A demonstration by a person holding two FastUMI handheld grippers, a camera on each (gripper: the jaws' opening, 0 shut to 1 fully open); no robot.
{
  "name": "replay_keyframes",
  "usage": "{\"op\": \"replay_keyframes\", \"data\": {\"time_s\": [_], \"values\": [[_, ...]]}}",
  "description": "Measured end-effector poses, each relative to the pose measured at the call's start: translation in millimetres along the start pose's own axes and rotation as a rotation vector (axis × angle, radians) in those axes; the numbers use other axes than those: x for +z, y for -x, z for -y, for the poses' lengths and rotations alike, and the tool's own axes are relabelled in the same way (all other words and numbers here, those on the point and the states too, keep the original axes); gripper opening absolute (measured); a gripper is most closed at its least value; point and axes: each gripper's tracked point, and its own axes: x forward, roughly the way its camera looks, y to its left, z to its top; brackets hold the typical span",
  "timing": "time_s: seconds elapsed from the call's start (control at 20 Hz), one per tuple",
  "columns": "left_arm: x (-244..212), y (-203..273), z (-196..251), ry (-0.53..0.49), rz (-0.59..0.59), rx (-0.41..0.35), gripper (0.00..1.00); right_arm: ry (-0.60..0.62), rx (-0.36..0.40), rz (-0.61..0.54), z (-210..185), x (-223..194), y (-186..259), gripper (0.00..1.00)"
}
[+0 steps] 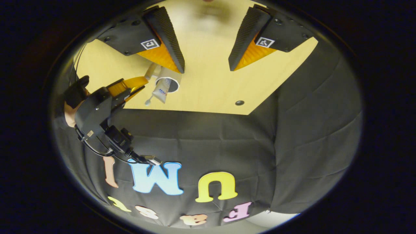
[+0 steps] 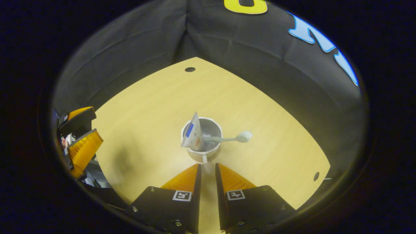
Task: Put the toothbrush and toothpaste on the desktop into the cup, then pick up the cup and place it on the coaster on the desktop.
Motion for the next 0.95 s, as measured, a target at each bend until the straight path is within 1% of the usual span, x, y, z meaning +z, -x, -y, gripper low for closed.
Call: {"op": "replay_keyframes", "data": {"time_s": [0.25, 0.45, 0.6, 0.75, 0.8, 0.85, 0.95], "values": [[14.9, -4.5, 19.7, -0.036, 0.023, -0.043, 0.92, -0.071, -0.042, 0.056, 4.9, -10.3, 25.0, 0.25], [35.6, -7.3, 41.0, -0.02, 0.049, -0.089, 0.92, -0.172, -0.072, 0.127, 7.8, -15.5, 44.2, 0.25], [51.1, -10.9, 57.4, -0.021, 0.068, -0.12, 0.92, -0.235, -0.13, 0.198, 16.8, -18.0, 60.1, 0.24], [65.7, -14.1, 73.6, -0.042, 0.088, -0.152, 0.92, -0.267, -0.196, 0.27, 26.0, -17.5, 79.7, 0.24], [72.1, -14.6, 79.6, -0.046, 0.097, -0.162, 0.92, -0.279, -0.214, 0.297, 28.6, -15.9, 87.7, 0.22], [79.1, -14.6, 84.4, -0.051, 0.11, -0.17, 0.92, -0.294, -0.233, 0.329, 30.8, -13.8, 95.8, 0.24], [93.8, -13.0, 94.6, -0.06, 0.141, -0.182, 0.92, -0.319, -0.279, 0.398, 36.9, -8.3, 118.3, 0.24]]}}
